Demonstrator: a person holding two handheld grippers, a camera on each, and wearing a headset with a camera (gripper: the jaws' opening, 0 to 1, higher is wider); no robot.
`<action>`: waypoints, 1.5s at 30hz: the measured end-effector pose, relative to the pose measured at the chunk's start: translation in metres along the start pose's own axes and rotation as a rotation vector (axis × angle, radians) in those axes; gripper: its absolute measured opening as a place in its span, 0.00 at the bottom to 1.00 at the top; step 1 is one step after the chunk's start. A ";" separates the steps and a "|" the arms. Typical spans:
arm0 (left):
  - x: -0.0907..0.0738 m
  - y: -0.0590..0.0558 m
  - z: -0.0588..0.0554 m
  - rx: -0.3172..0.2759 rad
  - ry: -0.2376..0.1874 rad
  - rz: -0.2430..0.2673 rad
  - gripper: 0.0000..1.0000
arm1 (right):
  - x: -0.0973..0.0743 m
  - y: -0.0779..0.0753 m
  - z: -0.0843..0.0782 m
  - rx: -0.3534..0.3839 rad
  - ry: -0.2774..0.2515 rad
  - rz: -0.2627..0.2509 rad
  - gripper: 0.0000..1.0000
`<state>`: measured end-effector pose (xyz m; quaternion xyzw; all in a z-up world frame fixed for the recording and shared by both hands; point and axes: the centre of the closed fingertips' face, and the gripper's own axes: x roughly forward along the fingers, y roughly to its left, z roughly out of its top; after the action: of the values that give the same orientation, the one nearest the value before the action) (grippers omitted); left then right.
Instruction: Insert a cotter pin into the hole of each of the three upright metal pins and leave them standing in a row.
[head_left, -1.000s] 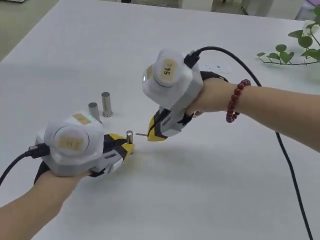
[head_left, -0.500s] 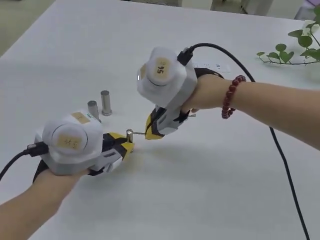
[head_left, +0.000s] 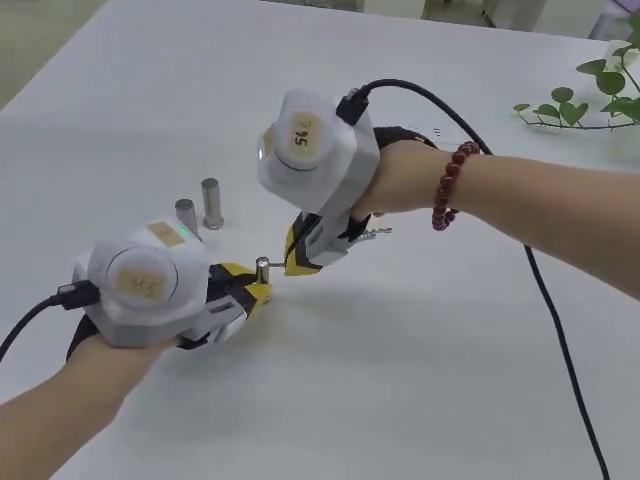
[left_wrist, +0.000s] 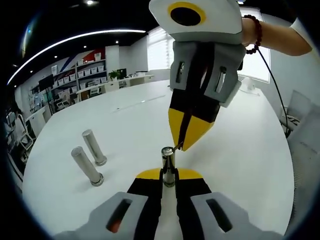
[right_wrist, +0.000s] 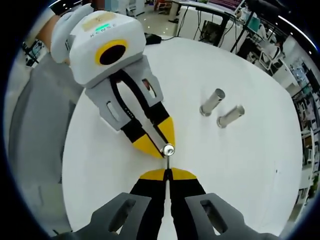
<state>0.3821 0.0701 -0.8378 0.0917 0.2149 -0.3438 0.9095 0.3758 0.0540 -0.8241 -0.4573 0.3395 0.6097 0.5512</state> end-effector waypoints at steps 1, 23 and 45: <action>0.000 0.000 0.000 0.003 0.000 -0.001 0.07 | 0.000 0.000 0.000 -0.002 0.002 -0.003 0.03; 0.002 -0.002 0.001 0.015 -0.003 -0.013 0.07 | -0.001 -0.001 0.011 0.097 -0.100 -0.006 0.05; 0.001 -0.006 0.001 0.019 -0.008 -0.058 0.07 | -0.006 0.003 0.007 0.069 -0.157 -0.025 0.05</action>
<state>0.3796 0.0648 -0.8376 0.0926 0.2103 -0.3724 0.8992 0.3718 0.0580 -0.8163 -0.3930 0.3103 0.6247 0.5993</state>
